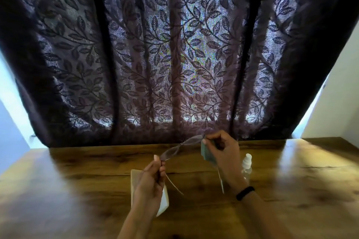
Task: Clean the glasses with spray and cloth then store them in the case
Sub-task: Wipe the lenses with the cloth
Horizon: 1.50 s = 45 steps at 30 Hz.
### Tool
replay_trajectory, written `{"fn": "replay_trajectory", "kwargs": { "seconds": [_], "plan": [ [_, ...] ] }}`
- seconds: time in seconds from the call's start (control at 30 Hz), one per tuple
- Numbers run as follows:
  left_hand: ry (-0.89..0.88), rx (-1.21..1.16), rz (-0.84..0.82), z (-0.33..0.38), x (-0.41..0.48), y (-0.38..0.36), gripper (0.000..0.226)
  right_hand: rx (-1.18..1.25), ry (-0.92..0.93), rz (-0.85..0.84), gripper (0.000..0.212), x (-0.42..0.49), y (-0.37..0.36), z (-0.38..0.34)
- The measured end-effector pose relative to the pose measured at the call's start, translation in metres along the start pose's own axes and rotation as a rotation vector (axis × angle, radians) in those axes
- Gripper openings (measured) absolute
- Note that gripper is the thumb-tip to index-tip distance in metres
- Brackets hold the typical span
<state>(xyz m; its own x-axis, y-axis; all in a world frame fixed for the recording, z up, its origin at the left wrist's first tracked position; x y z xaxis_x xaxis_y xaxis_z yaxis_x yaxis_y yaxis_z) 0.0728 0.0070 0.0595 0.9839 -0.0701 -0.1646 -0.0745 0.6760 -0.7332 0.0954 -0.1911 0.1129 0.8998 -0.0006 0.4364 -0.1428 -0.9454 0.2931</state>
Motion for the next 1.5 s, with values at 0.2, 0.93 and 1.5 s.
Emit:
{"fn": "replay_trajectory", "kwargs": {
  "seconds": [0.2,0.93,1.5],
  "plan": [
    [-0.07,-0.154,0.029,0.002,0.001,-0.003,0.017,0.063,-0.087,0.061,0.024,-0.015,-0.001,0.015],
    [-0.059,-0.078,0.016,0.009,0.0,0.002,0.017,-0.003,-0.117,0.18,0.032,-0.055,-0.011,0.018],
    [0.076,0.048,0.033,-0.015,-0.01,-0.015,0.042,-0.275,0.144,-0.16,0.013,-0.053,-0.083,-0.022]
  ]
}}
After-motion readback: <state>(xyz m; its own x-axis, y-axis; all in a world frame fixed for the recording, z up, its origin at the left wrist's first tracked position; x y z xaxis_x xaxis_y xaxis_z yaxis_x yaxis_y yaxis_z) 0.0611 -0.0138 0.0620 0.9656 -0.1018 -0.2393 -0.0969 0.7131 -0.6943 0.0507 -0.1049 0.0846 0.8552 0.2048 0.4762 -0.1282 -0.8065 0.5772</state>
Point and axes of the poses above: each hand's wrist, its own x-axis towards the middle knuckle, its own y-axis out of the back of the hand, z = x × y, the point moved 4 cm from there along x, towards the middle knuckle, and after that the axes turned 13 degrees about -z, right-handed, at the moved point
